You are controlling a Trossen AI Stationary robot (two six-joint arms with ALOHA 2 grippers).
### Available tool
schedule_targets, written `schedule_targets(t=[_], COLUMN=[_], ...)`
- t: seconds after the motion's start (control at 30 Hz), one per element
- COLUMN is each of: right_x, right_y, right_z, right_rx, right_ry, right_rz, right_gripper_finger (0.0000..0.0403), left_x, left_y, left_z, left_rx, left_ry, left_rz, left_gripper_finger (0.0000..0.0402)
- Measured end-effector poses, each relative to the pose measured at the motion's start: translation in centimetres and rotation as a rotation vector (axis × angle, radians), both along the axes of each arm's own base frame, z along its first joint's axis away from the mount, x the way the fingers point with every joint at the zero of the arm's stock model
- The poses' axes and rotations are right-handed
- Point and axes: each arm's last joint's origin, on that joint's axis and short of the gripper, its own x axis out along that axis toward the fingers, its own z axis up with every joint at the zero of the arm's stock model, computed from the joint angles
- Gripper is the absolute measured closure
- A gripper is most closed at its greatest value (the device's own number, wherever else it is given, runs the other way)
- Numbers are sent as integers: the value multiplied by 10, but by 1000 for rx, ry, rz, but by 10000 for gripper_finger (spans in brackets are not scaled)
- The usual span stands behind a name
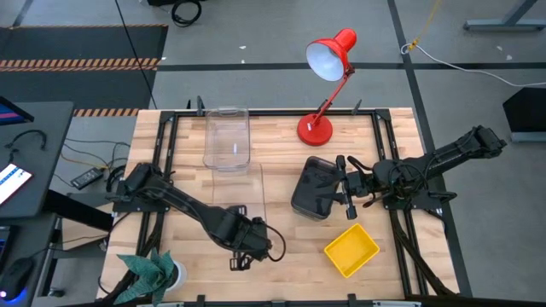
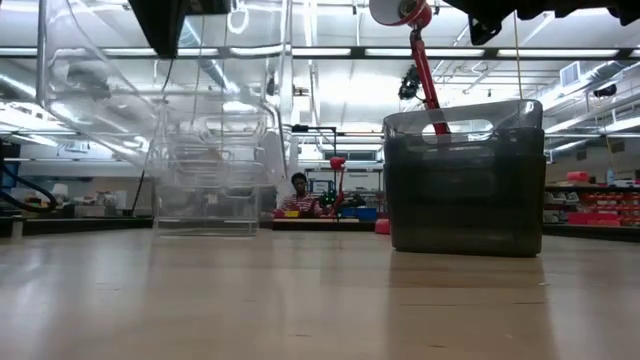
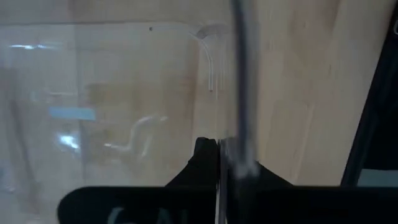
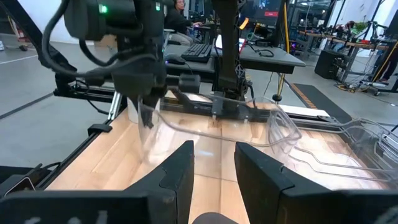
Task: Stack baskets by color
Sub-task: Stack the bottom transparent bin on top of the top transparent bins
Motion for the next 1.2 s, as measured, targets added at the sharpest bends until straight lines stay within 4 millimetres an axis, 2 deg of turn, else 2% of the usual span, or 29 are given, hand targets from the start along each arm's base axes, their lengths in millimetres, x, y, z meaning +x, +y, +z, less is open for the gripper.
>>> schedule_targets(t=[0.27,0.5,0.63,0.87,1.2], right_x=[0,0,0,0,-2], right_y=[0,0,0,0,5], right_z=[0,0,0,0,0], right_rx=[-1,-1,-1,3,3], right_ry=[-1,0,-1,-2,0], right_rz=[0,0,0,0,27], right_gripper_finger=[282,282,282,282,282], left_x=[-5,-14,-15,-9,-2], left_y=[2,9,13,27,58], left_z=[28,65,81,82,89], left_rx=[24,64,111,149,176], left_ry=[2,-11,-82,-84,-88], left_rz=[18,33,46,7,-21], left_gripper_finger=[398,398,398,398,398])
